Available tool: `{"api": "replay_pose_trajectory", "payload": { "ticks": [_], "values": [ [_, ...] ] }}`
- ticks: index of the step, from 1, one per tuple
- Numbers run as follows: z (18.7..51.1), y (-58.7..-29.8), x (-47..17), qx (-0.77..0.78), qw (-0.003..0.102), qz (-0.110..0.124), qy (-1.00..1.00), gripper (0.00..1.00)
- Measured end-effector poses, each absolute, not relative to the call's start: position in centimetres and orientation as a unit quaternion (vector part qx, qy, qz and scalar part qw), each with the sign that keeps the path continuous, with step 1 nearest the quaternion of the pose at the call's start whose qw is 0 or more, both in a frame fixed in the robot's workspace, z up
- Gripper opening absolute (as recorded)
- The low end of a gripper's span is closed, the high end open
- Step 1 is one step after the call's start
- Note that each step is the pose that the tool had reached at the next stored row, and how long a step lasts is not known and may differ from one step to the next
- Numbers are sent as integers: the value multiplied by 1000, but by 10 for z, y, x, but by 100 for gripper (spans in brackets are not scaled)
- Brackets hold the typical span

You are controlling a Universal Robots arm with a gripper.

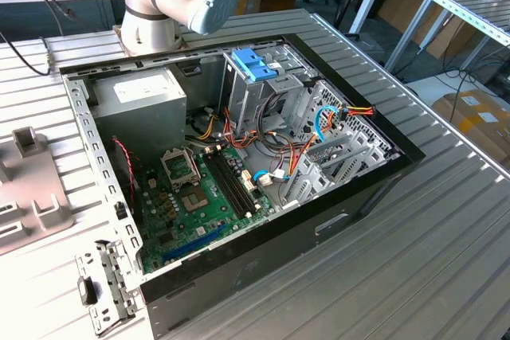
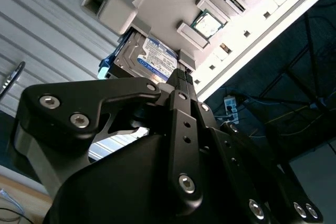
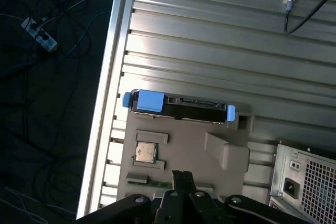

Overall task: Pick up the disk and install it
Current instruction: 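Pick up the disk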

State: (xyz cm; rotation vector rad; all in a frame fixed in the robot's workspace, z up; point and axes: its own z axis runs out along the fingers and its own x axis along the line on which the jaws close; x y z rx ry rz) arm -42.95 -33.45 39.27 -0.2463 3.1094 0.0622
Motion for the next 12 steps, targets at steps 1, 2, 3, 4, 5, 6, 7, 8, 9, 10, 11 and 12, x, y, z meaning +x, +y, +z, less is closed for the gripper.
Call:
{"api": "replay_pose_trajectory", "payload": {
  "ticks": [1, 2, 3, 4, 5, 6, 7, 8, 9, 10, 11, 12],
  "values": [
    [393, -335, -429, -81, 11, 20, 996, 11],
    [393, -334, -429, -83, 11, 20, 996, 11],
    [393, -335, -429, -85, 11, 20, 996, 11],
    [393, -335, -429, -88, 11, 20, 996, 11],
    [393, -335, -430, -91, 11, 20, 996, 11],
    [393, -335, -429, -93, 11, 20, 995, 11],
    [393, -334, -429, -96, 11, 20, 995, 11],
    [393, -334, -430, -98, 11, 20, 995, 11],
    [393, -334, -429, -100, 11, 20, 995, 11],
    [393, -334, -430, -104, 10, 20, 994, 11],
    [393, -335, -429, -108, 10, 20, 994, 11],
    [393, -335, -429, -112, 10, 20, 993, 11]
  ]
}}
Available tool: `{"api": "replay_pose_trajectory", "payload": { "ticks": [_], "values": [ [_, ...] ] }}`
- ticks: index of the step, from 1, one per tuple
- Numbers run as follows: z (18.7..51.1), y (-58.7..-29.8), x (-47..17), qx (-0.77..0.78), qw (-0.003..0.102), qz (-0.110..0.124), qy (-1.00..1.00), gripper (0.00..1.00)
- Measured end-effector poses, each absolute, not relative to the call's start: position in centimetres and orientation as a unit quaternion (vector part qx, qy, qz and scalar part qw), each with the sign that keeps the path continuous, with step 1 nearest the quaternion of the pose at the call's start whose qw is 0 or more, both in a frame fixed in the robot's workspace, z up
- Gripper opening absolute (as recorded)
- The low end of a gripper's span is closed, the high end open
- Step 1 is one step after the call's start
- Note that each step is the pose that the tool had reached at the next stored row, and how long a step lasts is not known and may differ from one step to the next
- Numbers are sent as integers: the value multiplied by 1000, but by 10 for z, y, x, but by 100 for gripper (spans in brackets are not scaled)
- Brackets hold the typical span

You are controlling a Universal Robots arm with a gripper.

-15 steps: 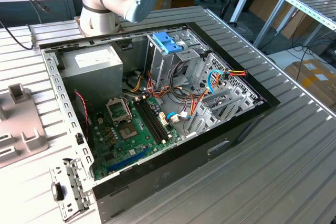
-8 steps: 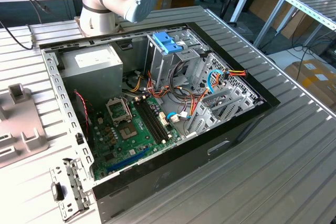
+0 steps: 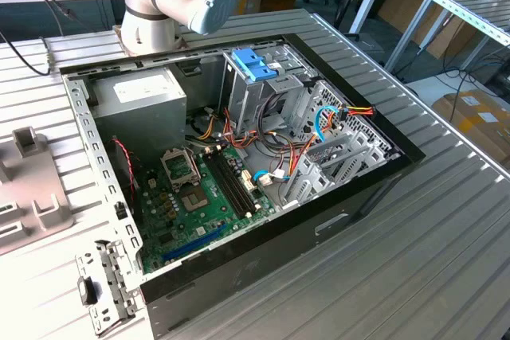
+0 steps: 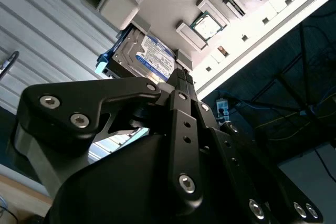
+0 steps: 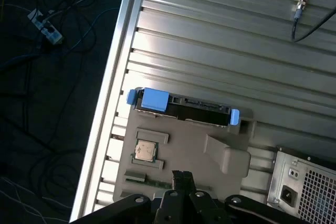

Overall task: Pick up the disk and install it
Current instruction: 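Pick up the disk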

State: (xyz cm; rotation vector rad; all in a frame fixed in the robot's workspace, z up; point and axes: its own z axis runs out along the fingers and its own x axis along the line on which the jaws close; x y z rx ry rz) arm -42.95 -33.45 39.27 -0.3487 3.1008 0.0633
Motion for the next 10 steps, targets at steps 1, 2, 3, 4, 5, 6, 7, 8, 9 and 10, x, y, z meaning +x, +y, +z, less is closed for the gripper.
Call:
{"api": "replay_pose_trajectory", "payload": {
  "ticks": [1, 2, 3, 4, 5, 6, 7, 8, 9, 10],
  "values": [
    [393, -334, -429, -114, 10, 20, 993, 11],
    [393, -334, -429, -116, 10, 20, 993, 11],
    [393, -335, -430, -120, 10, 20, 993, 11],
    [393, -334, -430, -122, 10, 20, 992, 11],
    [393, -335, -429, -125, 10, 20, 992, 11],
    [393, -335, -429, -127, 10, 20, 992, 11],
    [393, -335, -429, -130, 10, 20, 991, 11],
    [393, -335, -430, -133, 10, 20, 991, 11],
    [393, -334, -430, -138, 10, 21, 990, 11],
    [393, -334, -429, -142, 10, 21, 990, 11]
  ]
}}
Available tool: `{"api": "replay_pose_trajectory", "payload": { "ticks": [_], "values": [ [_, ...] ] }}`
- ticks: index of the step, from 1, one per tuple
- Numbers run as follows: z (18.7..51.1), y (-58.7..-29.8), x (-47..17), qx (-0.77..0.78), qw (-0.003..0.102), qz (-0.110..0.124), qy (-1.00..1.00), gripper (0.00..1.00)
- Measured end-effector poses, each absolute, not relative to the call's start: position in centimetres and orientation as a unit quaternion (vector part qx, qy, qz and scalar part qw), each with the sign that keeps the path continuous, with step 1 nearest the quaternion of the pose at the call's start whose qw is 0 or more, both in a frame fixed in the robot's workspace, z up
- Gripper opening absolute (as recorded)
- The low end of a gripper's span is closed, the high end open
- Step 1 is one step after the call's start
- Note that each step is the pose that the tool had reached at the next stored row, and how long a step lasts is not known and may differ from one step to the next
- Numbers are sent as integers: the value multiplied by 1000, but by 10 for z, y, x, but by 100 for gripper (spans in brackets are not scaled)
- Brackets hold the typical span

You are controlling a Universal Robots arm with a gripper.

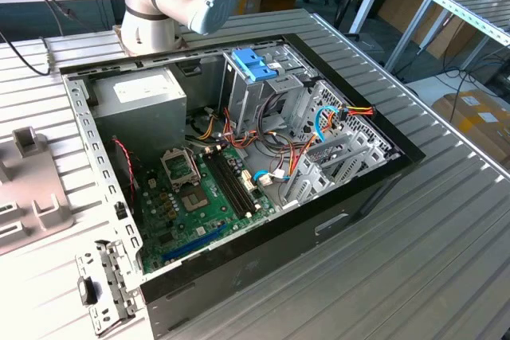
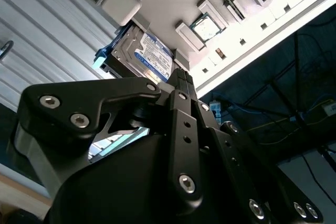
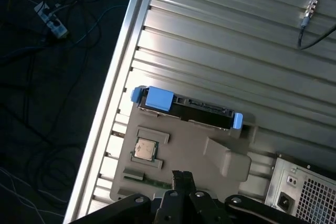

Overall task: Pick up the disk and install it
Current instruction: 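Pick up the disk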

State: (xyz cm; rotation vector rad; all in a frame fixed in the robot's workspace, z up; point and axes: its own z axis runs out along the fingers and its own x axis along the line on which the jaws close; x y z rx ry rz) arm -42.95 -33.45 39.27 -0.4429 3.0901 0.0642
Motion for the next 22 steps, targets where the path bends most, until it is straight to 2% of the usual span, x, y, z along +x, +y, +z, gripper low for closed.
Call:
{"api": "replay_pose_trajectory", "payload": {
  "ticks": [22],
  "values": [
    [393, -335, -430, -204, 8, 21, 979, 11]
  ]
}}
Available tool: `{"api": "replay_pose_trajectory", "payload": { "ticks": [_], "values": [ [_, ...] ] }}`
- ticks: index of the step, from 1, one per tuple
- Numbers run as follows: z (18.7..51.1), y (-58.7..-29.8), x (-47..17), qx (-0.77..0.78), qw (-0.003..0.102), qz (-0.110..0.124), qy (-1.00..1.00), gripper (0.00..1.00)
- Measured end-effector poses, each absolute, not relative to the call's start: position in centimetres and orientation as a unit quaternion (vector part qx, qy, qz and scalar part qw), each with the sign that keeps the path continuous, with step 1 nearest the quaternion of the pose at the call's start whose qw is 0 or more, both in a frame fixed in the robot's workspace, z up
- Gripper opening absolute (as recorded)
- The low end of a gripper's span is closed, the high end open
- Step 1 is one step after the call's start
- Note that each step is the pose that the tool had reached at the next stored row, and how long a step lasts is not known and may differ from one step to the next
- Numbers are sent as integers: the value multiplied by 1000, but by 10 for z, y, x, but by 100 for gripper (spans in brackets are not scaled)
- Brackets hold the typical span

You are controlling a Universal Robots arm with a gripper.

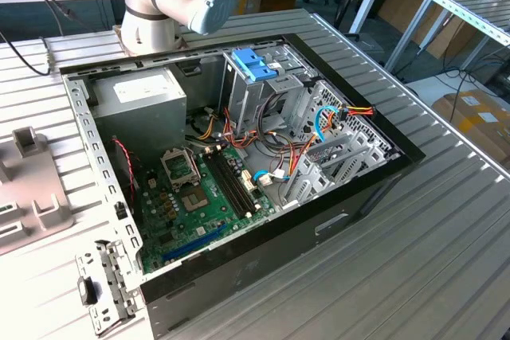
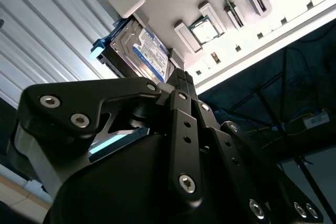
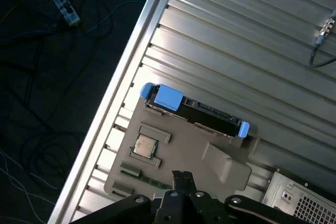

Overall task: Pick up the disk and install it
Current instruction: 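Pick up the disk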

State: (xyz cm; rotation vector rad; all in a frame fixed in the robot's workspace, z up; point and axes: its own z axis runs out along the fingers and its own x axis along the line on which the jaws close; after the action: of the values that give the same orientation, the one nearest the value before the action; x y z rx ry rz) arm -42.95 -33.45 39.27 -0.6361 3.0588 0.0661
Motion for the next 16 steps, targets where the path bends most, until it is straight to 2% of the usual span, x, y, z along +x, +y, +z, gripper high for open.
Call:
{"api": "replay_pose_trajectory", "payload": {
  "ticks": [16],
  "values": [
    [393, -335, -429, -245, 7, 21, 969, 11]
  ]
}}
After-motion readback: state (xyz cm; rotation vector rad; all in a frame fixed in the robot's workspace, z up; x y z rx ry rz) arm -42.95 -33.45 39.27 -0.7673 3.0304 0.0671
